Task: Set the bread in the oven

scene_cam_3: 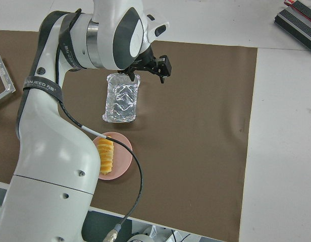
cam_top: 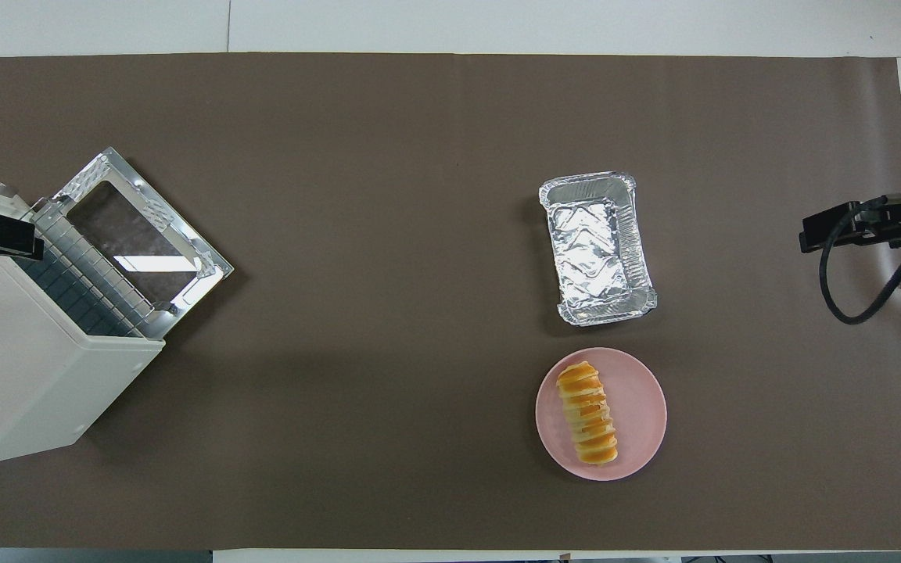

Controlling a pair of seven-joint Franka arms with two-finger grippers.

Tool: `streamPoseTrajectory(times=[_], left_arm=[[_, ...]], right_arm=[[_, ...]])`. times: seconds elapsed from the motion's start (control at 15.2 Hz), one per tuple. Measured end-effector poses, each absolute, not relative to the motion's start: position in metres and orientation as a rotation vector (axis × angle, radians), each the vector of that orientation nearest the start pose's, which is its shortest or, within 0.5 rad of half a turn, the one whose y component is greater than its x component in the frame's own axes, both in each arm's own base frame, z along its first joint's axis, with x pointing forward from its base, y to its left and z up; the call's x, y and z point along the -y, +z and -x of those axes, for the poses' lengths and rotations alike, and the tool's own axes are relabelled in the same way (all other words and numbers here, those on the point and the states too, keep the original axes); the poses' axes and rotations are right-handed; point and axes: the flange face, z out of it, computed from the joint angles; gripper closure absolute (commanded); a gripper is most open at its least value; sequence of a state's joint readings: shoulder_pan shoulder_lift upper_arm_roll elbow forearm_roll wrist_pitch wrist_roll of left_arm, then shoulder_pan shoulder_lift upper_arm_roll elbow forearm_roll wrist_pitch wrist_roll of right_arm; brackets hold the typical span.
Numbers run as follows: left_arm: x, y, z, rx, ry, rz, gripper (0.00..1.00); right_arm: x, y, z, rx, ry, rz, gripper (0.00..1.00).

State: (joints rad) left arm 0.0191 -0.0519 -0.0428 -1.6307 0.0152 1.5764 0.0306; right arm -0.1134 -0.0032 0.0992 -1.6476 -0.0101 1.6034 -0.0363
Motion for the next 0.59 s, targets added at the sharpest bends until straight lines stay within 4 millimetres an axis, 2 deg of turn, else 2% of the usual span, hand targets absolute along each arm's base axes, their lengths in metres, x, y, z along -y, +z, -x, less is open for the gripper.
streamPoseTrajectory(times=[0.33,0.46,0.59], left_arm=[[0.012,0.625,-0.538,-0.085,0.004,3.123,0.00],[0.012,0.625,-0.538,-0.085,0.004,3.123,0.00],[0.012,0.625,-0.538,-0.085,0.004,3.123,0.00]], right_arm=[[0.008,0.587,-0.549,0.038,0.128,3.145,0.00],[0.001,0.573,-0.542,0.045,0.188,3.118,0.00],[-0.019,0.545,-0.524,0.038,0.246,3.067,0.00]])
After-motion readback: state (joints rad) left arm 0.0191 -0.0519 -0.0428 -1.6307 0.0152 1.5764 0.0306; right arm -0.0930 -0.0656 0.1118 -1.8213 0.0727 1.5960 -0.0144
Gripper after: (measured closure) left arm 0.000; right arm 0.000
